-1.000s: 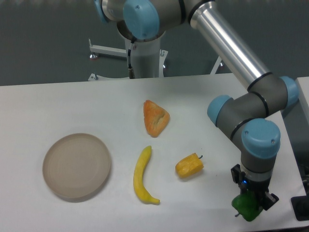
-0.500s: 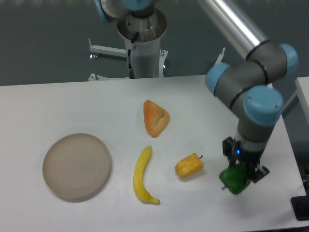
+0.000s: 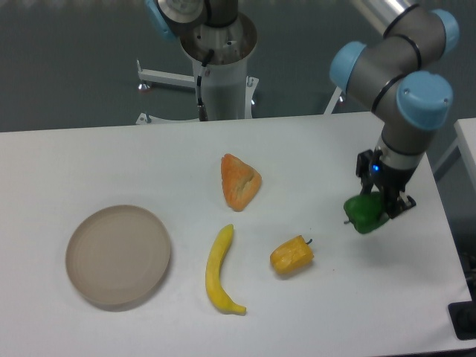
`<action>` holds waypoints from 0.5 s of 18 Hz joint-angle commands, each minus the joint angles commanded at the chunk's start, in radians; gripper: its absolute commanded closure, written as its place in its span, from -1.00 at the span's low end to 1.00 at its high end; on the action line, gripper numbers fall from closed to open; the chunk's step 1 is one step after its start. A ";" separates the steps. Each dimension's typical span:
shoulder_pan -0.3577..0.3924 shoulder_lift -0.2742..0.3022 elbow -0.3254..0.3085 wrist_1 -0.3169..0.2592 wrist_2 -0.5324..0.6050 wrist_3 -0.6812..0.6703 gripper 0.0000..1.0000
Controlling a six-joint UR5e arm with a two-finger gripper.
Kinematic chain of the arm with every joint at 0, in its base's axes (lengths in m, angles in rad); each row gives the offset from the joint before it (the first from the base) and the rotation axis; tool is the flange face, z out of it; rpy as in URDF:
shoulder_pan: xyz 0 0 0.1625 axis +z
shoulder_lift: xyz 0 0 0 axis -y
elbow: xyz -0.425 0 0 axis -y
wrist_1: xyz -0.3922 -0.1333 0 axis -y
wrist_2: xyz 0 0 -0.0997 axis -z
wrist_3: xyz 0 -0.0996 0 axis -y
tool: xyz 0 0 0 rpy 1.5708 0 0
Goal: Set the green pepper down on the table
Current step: 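Lift the green pepper and carry it toward the orange sponge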
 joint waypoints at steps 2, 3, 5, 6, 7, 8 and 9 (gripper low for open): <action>0.003 0.006 -0.067 0.022 0.000 0.019 0.32; 0.003 0.008 -0.094 0.035 -0.005 0.017 0.32; 0.005 0.018 -0.117 0.046 -0.021 0.009 0.32; 0.006 0.026 -0.132 0.043 -0.028 0.000 0.32; 0.008 0.034 -0.143 0.040 -0.028 -0.007 0.32; 0.014 0.041 -0.146 0.033 -0.028 -0.032 0.32; 0.020 0.045 -0.148 0.007 -0.028 -0.064 0.32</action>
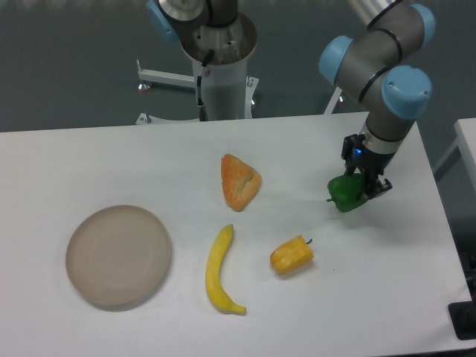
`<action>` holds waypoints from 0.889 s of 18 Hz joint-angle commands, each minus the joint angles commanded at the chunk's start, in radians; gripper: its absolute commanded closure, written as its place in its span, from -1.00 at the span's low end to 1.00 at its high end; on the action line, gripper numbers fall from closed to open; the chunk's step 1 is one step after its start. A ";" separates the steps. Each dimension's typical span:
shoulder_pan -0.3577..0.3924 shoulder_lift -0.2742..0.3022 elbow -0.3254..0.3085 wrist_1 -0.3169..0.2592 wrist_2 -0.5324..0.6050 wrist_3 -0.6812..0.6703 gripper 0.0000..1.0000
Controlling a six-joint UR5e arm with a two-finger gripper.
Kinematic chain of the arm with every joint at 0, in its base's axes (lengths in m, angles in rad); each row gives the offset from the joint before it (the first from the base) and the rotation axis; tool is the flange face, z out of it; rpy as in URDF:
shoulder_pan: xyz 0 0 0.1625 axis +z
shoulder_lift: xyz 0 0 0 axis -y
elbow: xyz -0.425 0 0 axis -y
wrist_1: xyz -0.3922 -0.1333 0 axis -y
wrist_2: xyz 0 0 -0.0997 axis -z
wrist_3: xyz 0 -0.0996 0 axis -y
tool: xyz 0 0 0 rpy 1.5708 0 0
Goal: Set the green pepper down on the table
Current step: 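Lift the green pepper and carry it toward the orange sponge, then lower the green pepper onto the table beside the orange sponge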
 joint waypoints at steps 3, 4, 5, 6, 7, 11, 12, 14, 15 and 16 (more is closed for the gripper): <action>0.005 0.000 -0.006 -0.049 0.000 -0.068 0.32; 0.006 0.000 -0.017 -0.052 0.000 -0.086 0.32; 0.005 0.002 -0.026 -0.054 0.000 -0.111 0.32; 0.002 0.006 -0.034 -0.055 0.000 -0.137 0.32; -0.001 0.006 -0.035 -0.059 0.000 -0.170 0.32; -0.005 0.008 -0.035 -0.082 -0.005 -0.229 0.33; -0.003 0.006 -0.035 -0.086 -0.015 -0.236 0.33; 0.000 0.005 -0.037 -0.091 -0.044 -0.255 0.32; 0.000 0.003 -0.040 -0.091 -0.049 -0.264 0.32; 0.000 0.003 -0.046 -0.089 -0.051 -0.266 0.32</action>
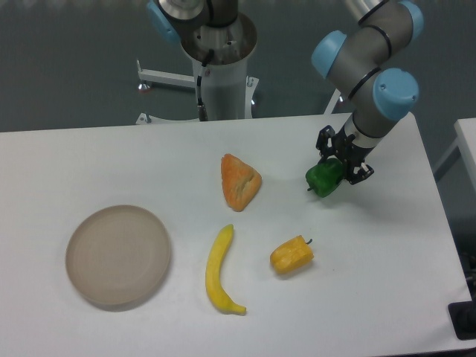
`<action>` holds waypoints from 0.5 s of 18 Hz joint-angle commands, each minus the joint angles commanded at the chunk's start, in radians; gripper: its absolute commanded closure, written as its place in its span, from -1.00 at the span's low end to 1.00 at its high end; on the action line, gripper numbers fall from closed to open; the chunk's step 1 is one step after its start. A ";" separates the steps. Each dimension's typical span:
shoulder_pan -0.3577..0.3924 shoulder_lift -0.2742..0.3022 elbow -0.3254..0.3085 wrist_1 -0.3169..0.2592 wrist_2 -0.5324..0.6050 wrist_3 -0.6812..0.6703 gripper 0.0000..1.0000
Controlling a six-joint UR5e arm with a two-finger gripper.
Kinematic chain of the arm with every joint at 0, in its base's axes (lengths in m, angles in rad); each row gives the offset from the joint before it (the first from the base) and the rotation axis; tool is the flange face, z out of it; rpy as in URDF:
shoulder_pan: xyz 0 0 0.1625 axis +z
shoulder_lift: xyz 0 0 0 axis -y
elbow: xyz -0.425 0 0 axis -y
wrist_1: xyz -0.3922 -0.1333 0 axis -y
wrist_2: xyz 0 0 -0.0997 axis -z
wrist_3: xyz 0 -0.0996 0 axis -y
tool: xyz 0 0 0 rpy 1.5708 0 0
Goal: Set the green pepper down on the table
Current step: 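Lower the green pepper onto the table beside the orange sponge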
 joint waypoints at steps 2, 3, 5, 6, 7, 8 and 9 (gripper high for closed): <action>0.002 0.000 -0.008 0.000 -0.008 0.000 0.32; 0.002 0.000 -0.008 0.000 -0.008 -0.002 0.32; 0.002 -0.002 -0.015 0.003 -0.009 -0.002 0.32; 0.000 -0.002 -0.021 0.005 -0.009 -0.002 0.32; 0.000 -0.002 -0.022 0.005 -0.009 -0.002 0.32; 0.000 -0.002 -0.022 0.005 -0.009 -0.002 0.32; 0.000 -0.002 -0.022 0.005 -0.009 -0.002 0.32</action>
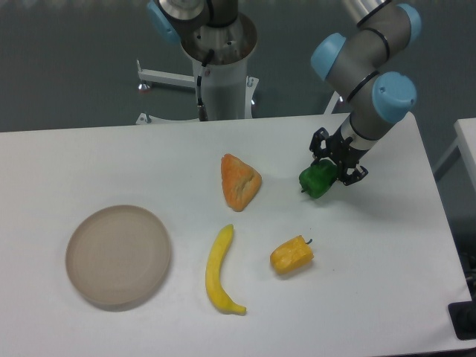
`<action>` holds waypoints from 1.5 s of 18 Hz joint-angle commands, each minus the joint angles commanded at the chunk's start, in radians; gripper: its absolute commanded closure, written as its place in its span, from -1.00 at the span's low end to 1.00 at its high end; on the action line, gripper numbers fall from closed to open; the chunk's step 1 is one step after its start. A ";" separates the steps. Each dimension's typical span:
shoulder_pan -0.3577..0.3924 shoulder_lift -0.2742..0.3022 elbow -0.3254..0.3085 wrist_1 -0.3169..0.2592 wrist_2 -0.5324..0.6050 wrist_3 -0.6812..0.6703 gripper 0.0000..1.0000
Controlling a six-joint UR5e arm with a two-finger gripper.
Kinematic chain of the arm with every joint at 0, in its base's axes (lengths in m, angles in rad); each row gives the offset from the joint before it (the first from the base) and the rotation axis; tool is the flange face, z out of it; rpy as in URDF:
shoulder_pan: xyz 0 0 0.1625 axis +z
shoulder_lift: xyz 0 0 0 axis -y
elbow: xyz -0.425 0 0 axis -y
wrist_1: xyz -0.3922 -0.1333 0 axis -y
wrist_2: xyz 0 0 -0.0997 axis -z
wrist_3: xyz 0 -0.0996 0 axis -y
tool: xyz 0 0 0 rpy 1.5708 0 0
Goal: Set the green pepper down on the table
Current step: 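Lower the green pepper onto the table beside the orange sponge, then open the gripper to release the green pepper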
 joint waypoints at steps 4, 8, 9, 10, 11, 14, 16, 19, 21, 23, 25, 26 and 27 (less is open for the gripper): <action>-0.002 -0.003 0.000 0.002 0.002 -0.002 0.31; -0.003 -0.005 -0.002 0.000 0.002 -0.006 0.31; -0.005 -0.005 -0.002 0.000 0.002 -0.006 0.31; -0.006 -0.006 -0.002 0.000 0.002 -0.006 0.31; -0.006 -0.006 -0.002 0.000 0.002 -0.006 0.30; -0.006 -0.006 -0.002 0.000 0.003 -0.006 0.30; -0.008 -0.006 -0.002 0.002 0.003 -0.006 0.30; -0.008 -0.008 -0.002 0.002 0.003 -0.006 0.29; -0.008 -0.008 -0.002 0.003 0.006 -0.006 0.20; -0.008 -0.008 0.000 0.003 0.006 -0.006 -0.14; -0.008 -0.008 0.002 0.003 0.009 -0.006 -0.59; -0.008 -0.008 0.005 0.003 0.011 -0.006 -0.69; -0.008 -0.008 0.006 0.003 0.011 -0.006 -0.79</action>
